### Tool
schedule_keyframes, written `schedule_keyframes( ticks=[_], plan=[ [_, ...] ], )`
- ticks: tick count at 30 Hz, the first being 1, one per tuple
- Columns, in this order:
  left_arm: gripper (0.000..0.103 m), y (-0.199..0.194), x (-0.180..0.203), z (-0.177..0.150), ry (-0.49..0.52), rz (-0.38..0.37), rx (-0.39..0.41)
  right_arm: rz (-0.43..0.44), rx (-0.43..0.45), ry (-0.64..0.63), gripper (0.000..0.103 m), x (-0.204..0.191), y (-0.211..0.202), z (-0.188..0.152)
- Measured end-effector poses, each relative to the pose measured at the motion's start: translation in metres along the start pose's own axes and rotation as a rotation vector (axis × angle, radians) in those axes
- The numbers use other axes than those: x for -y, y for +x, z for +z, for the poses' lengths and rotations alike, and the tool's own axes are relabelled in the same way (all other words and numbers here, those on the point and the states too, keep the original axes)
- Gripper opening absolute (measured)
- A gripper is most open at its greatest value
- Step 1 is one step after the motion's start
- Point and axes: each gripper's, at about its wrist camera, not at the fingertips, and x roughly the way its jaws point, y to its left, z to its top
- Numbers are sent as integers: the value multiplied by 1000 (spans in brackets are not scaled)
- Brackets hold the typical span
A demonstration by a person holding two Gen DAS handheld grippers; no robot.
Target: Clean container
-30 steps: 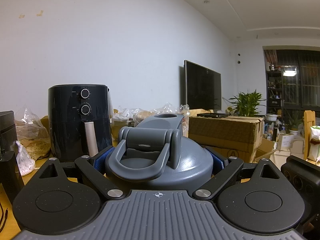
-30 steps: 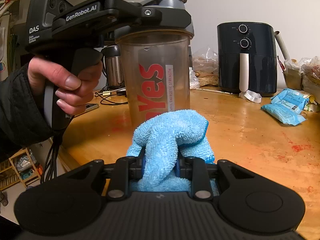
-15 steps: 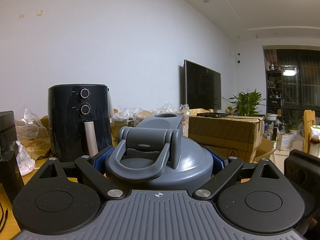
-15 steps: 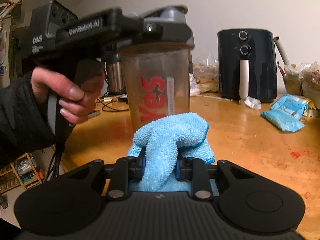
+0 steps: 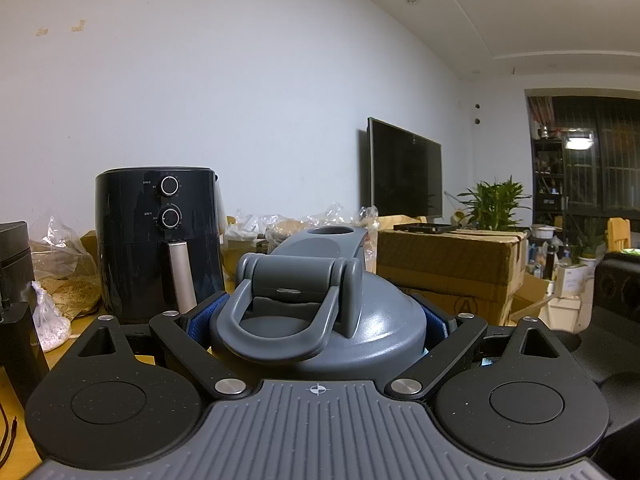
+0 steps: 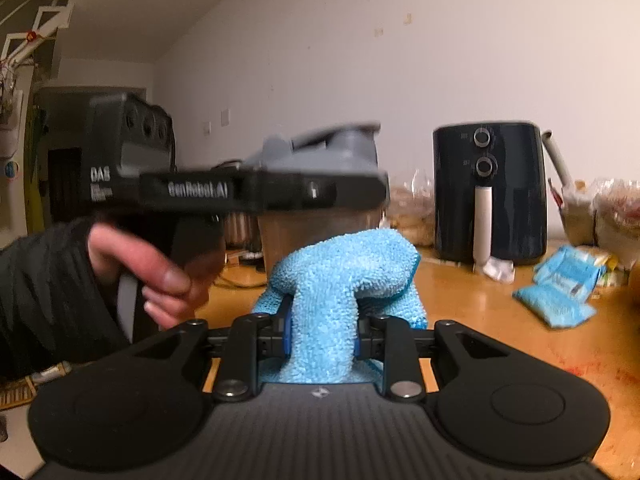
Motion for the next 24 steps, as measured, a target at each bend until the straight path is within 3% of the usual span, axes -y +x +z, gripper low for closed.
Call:
schedule_keyframes(
  ticks=[8, 24],
  plan=[
    [95, 0, 1, -1, 6, 0, -3, -8, 116, -3, 24, -4, -10, 8],
    [95, -2, 3, -2, 3, 11, 8, -16, 146, 17, 24, -2, -12, 5]
  ],
)
